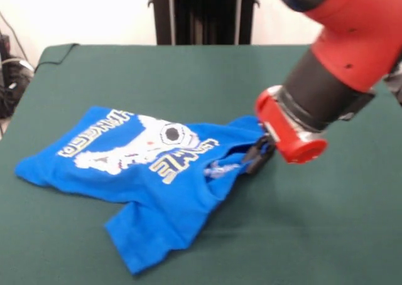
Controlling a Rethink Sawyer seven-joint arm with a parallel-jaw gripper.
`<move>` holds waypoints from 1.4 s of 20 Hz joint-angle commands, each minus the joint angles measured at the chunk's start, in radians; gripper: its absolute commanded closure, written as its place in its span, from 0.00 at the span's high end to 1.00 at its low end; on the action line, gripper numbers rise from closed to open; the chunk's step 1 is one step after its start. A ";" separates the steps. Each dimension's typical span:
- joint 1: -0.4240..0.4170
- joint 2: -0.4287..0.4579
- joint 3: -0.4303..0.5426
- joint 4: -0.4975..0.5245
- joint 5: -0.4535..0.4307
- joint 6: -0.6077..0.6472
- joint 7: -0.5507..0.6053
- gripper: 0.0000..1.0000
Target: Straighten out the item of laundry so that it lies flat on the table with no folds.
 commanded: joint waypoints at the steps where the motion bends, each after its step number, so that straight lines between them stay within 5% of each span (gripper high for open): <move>1: 0.049 0.109 0.007 -0.116 0.100 0.184 0.303 0.00; 7: -0.042 0.202 -0.148 -0.182 -0.075 -0.040 0.232 0.00; 14: -0.070 0.337 -0.279 -0.271 -0.268 -0.252 0.336 0.00; 20: -0.100 0.346 -0.287 -0.269 -0.295 -0.319 0.312 0.00; 28: -0.071 0.329 -0.261 -0.273 -0.215 -0.237 0.257 0.00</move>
